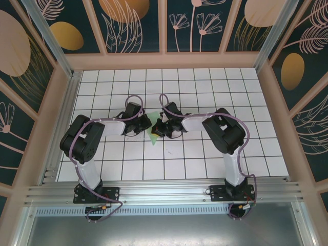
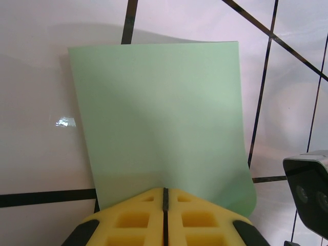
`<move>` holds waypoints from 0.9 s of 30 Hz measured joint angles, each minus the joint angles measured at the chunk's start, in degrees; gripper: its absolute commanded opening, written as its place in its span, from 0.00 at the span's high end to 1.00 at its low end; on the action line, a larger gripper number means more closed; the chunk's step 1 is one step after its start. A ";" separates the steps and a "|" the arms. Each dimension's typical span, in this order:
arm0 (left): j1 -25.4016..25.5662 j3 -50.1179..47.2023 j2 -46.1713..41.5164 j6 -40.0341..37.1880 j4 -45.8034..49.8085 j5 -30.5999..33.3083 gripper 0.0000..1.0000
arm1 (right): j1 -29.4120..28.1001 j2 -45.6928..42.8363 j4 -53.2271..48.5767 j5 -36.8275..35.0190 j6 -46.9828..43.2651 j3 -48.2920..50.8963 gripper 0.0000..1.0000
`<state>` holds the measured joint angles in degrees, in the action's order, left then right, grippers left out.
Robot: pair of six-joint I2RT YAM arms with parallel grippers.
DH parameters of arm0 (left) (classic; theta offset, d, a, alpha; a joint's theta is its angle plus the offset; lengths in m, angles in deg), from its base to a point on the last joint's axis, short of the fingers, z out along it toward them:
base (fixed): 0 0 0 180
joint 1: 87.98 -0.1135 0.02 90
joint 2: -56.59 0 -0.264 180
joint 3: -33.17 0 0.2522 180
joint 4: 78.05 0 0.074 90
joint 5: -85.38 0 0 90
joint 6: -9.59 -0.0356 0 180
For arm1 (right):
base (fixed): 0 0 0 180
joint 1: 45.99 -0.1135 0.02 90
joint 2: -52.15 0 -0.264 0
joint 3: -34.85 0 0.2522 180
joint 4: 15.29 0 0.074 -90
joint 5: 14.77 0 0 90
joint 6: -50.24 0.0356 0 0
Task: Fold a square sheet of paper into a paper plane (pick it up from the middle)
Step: Third fold the triangle at the center of the table.
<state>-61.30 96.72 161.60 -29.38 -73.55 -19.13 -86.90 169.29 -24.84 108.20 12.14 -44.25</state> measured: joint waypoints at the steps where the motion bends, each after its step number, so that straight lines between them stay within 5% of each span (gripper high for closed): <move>1: 0.00 0.00 0.00 0.00 0.00 0.00 0.90 | 0.04 0.00 0.24 0.04 0.07 0.13 1.00; 21: 0.00 0.00 0.00 0.00 0.00 -0.02 0.90 | 0.11 -0.24 2.10 0.04 1.51 1.11 1.00; 27: 0.00 0.00 0.00 0.00 0.00 -0.02 0.90 | 0.15 -0.24 2.14 0.09 1.97 1.07 0.82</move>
<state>-61.30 96.72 161.60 -29.38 -73.55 -19.15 -86.74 169.05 -22.70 108.29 14.11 -43.18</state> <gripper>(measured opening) 0.103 0.142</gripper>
